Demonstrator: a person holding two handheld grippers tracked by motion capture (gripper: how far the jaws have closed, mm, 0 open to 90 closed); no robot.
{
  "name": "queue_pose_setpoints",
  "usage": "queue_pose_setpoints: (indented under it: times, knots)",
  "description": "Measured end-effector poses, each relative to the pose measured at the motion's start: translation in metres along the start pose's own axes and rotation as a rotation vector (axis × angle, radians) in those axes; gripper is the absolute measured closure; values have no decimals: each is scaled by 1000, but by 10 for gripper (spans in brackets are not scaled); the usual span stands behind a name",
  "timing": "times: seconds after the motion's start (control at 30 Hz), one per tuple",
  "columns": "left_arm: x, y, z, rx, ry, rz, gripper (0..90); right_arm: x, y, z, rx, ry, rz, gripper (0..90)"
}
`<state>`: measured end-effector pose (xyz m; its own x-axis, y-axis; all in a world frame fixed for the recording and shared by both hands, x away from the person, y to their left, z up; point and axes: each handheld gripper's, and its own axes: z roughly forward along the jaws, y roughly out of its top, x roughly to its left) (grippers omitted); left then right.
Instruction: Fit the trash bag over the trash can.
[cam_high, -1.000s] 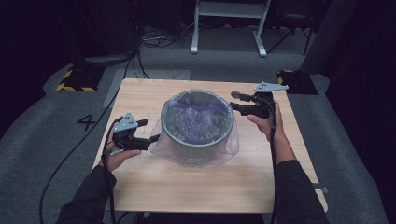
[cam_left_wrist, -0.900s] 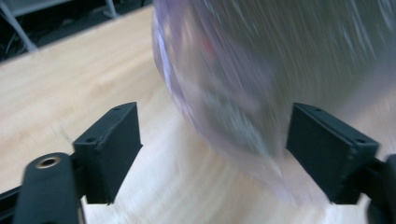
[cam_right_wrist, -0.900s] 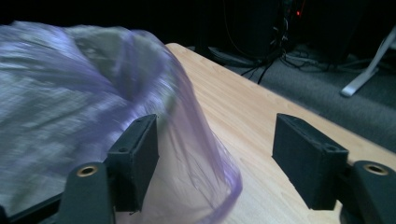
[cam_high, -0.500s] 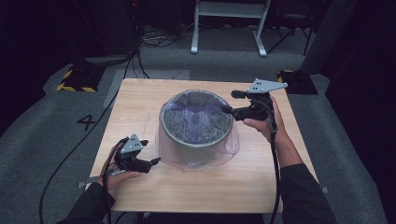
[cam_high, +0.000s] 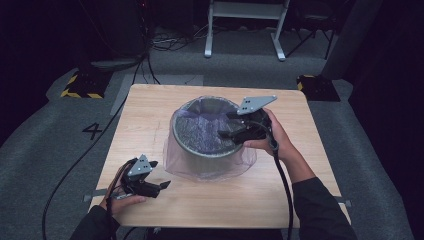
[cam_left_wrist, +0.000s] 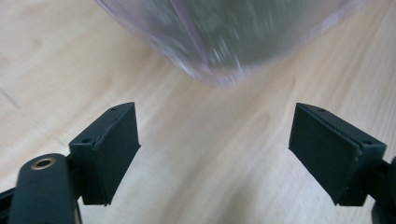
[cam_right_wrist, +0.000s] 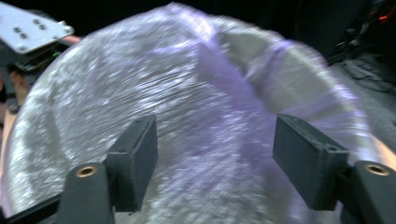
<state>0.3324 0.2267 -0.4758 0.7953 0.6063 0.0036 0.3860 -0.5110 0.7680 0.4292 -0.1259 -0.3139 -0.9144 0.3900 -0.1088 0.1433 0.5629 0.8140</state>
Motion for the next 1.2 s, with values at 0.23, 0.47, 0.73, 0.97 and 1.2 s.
queue_pose_setpoints:
  times: [0.23,0.47,0.73,0.97,1.2]
  knots:
    - [-6,-9,9,55,0,10,156,4,-1,15,108,45,-30,284]
    - [-12,-13,18,86,3,53,157,10,-1,22,161,59,-59,251]
    - [-7,-16,25,85,-39,20,148,14,1,25,219,43,-74,206]
    - [-6,-16,26,86,-46,24,141,14,1,26,256,34,-62,211]
    - [-6,-16,26,85,-46,25,140,19,5,7,158,-21,-65,227]
